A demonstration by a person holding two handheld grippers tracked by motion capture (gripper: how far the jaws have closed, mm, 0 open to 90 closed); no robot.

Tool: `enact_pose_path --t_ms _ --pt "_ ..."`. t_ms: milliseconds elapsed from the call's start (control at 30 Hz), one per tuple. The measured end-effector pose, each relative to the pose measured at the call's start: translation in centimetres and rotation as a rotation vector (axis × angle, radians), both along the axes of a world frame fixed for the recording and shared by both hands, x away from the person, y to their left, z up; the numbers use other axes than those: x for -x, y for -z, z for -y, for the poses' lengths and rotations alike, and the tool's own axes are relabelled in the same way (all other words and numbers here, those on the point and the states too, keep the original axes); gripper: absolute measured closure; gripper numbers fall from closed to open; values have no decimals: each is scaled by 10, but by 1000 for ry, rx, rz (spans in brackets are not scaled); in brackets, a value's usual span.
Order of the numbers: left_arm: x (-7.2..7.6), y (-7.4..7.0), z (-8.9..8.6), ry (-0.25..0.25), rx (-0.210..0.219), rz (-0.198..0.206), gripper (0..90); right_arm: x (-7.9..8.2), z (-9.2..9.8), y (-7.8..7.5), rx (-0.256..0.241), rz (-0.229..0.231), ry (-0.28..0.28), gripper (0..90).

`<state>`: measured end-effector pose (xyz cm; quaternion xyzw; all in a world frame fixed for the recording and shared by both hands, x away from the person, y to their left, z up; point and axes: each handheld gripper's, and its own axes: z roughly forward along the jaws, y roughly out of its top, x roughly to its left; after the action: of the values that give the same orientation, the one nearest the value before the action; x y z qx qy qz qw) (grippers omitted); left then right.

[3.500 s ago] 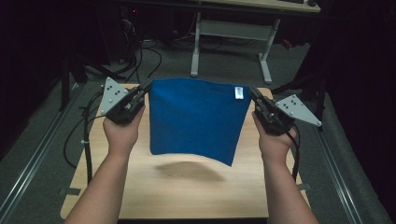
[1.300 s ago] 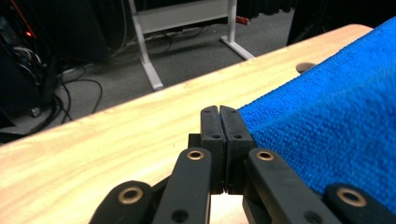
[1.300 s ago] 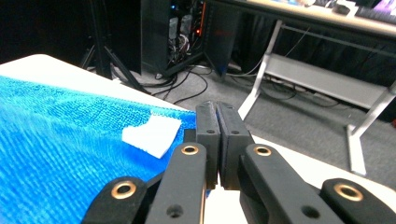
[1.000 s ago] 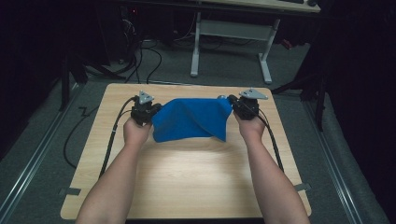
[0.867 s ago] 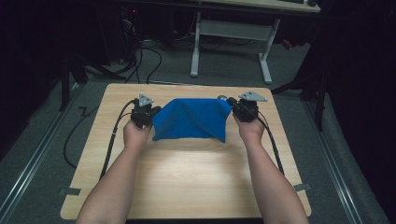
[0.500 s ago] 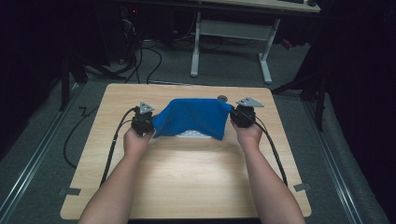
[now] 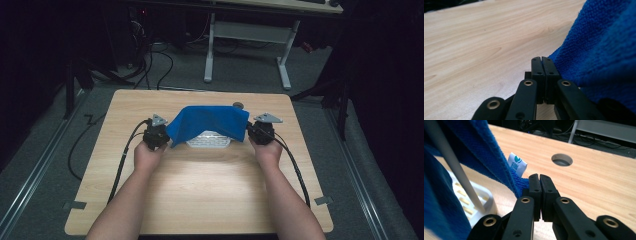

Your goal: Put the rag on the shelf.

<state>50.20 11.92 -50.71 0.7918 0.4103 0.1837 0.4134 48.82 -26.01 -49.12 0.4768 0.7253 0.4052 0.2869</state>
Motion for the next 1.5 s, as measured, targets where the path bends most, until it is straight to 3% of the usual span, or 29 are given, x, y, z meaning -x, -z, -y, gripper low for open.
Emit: enact_pose_path --t_ms 200,433,533,633,767,867,1000,1100,1200,1400,1500 --pt "1 6 2 9 -10 -26 893 4 0 10 8 -16 6 889" --pt "3 10 1 -11 3 -22 882 7 -1 16 26 -41 7 877" --pt "6 9 -3 -39 33 -17 812 10 0 17 19 -24 25 815" --pt "9 7 -5 -55 35 -4 715 12 4 18 3 -38 45 768" --pt "16 5 -8 -70 49 17 650 17 7 14 9 -37 54 730" --pt "20 3 -10 -66 40 5 608 23 9 11 14 -15 55 719" --pt "27 3 -16 -81 61 17 582 28 15 12 27 -38 75 704" --pt "34 2 -20 -93 76 26 558 34 20 11 26 -21 76 694" --pt "42 1 -24 -100 69 38 550 43 22 9 29 -28 79 675" --pt "62 0 -30 -106 49 56 528 68 27 4 40 23 53 653" --pt "74 2 -33 -109 48 51 516 81 28 3 46 19 42 628"
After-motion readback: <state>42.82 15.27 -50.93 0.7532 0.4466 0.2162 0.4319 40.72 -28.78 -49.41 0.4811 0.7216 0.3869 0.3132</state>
